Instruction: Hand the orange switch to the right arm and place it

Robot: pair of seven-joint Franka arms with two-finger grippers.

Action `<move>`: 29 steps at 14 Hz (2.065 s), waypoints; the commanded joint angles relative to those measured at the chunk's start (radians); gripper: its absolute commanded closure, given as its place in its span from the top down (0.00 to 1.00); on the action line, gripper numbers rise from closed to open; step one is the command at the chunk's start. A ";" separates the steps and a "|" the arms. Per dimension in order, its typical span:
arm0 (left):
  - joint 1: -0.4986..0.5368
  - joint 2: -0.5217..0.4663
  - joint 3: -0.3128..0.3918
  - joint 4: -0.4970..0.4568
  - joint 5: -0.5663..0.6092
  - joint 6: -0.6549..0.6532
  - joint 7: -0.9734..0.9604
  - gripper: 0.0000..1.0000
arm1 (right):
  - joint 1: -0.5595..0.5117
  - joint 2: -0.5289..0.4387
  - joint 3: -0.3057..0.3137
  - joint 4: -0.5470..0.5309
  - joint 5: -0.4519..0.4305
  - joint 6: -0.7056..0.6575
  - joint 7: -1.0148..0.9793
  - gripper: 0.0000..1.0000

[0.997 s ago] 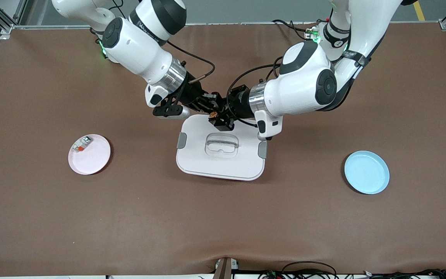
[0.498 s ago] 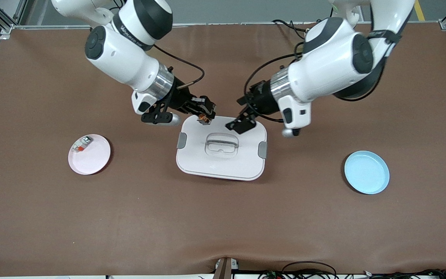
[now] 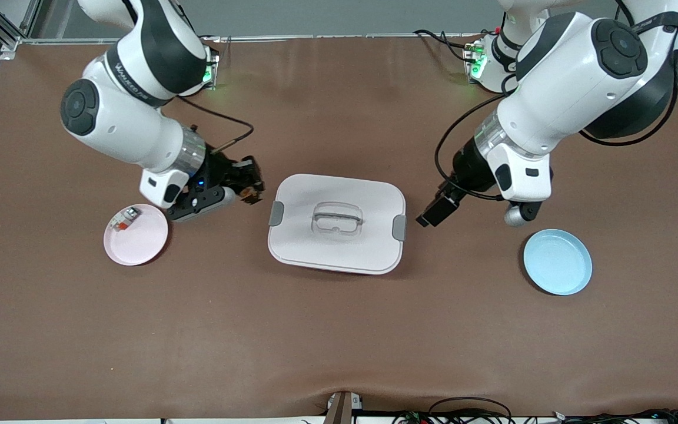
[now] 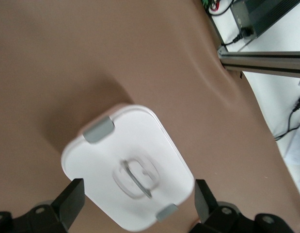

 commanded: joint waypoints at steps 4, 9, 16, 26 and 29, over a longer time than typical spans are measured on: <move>0.131 -0.012 0.000 -0.006 0.161 -0.095 0.362 1.00 | -0.154 -0.051 0.016 -0.032 -0.274 -0.091 -0.542 0.00; 0.221 -0.042 -0.006 0.002 0.232 -0.225 0.618 1.00 | -0.321 -0.060 0.016 -0.071 -0.380 -0.064 -1.013 0.00; 0.303 -0.128 -0.003 0.052 0.209 -0.391 0.905 1.00 | -0.409 -0.134 0.015 -0.456 -0.437 0.384 -1.185 0.00; 0.204 -0.199 0.185 0.046 0.100 -0.406 1.086 1.00 | -0.482 0.055 0.016 -0.533 -0.546 0.671 -1.303 0.00; 0.010 -0.233 0.398 0.042 0.068 -0.454 1.099 1.00 | -0.482 0.105 0.015 -0.533 -0.546 0.702 -1.303 0.00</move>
